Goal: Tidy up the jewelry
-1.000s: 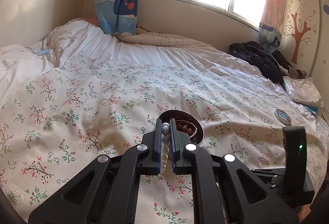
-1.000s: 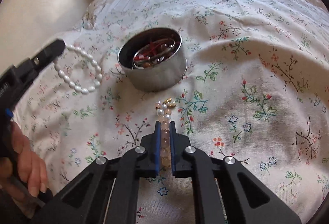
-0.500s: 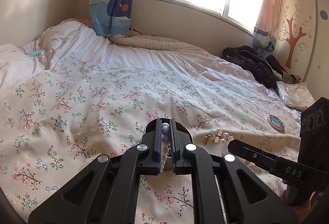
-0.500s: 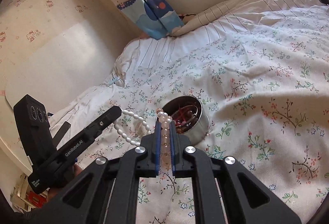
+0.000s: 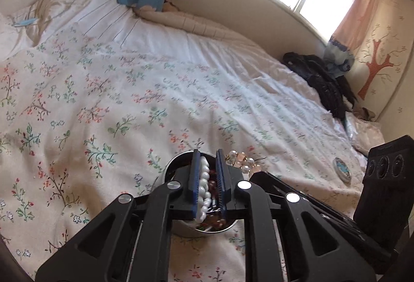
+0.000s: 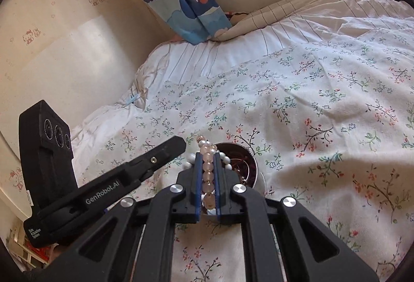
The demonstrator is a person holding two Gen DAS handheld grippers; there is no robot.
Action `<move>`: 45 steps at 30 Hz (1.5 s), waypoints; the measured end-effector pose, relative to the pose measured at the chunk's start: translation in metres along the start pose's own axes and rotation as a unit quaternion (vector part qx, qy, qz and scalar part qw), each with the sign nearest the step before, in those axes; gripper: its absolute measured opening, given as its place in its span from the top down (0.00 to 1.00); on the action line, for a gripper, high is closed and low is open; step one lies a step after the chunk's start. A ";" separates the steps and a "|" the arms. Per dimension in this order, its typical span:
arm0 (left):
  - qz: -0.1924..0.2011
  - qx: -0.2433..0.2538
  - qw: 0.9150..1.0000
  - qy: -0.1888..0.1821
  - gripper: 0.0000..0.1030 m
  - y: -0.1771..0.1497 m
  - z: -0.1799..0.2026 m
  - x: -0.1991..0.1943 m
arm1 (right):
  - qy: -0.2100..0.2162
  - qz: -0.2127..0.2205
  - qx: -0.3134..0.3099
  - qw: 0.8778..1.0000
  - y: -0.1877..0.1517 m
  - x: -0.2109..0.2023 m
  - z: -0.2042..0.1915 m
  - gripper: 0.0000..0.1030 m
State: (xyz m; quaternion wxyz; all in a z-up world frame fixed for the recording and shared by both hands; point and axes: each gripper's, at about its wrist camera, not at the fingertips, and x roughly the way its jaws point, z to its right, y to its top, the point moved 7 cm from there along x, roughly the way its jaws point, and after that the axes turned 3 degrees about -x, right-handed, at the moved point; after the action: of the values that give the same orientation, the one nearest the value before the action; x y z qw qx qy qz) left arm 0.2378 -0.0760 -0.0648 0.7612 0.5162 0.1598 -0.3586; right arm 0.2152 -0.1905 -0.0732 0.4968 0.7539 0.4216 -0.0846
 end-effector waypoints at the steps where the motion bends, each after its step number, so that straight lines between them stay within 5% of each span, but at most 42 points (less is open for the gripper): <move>1: -0.004 -0.001 1.000 0.014 0.80 -0.001 -0.005 0.002 | 0.001 -0.013 0.005 1.000 -0.002 0.010 0.003 0.91; 5: 0.039 0.014 0.997 0.062 0.43 0.006 -0.014 -0.013 | -0.002 -0.017 0.013 1.000 -0.005 0.014 0.009 0.88; 6: 0.049 0.018 0.996 0.074 0.32 0.008 -0.015 -0.018 | -0.005 -0.011 0.014 1.000 -0.004 0.010 0.010 0.78; 7: 0.058 0.026 0.994 0.089 0.28 0.008 -0.015 -0.021 | -0.007 -0.005 0.018 1.000 -0.003 0.007 0.012 0.70; 11: 0.071 0.056 0.986 0.138 0.11 0.006 -0.016 -0.030 | -0.021 -0.009 0.031 0.999 -0.009 -0.002 0.019 0.67; 15: 0.071 0.083 0.979 0.173 0.07 -0.002 -0.018 -0.046 | -0.073 -0.018 0.028 0.997 -0.018 -0.017 0.027 0.39; 22: 0.039 0.136 0.967 0.213 0.07 -0.039 -0.021 -0.079 | -0.140 -0.028 0.018 0.990 -0.043 -0.054 0.028 0.12; 30: 0.032 0.122 0.972 0.199 0.07 -0.074 -0.028 -0.124 | -0.178 -0.027 0.002 0.984 -0.081 -0.100 0.018 0.08; 45: 0.034 0.139 0.973 0.183 0.07 -0.099 -0.013 -0.170 | -0.186 0.013 -0.023 0.982 -0.094 -0.148 -0.013 0.07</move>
State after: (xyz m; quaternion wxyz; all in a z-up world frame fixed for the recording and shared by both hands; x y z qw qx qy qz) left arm 0.0508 -0.0203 -0.0324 0.6518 0.6788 0.2274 -0.2503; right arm 0.0508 -0.2476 -0.0493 0.5844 0.7190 0.3141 -0.2069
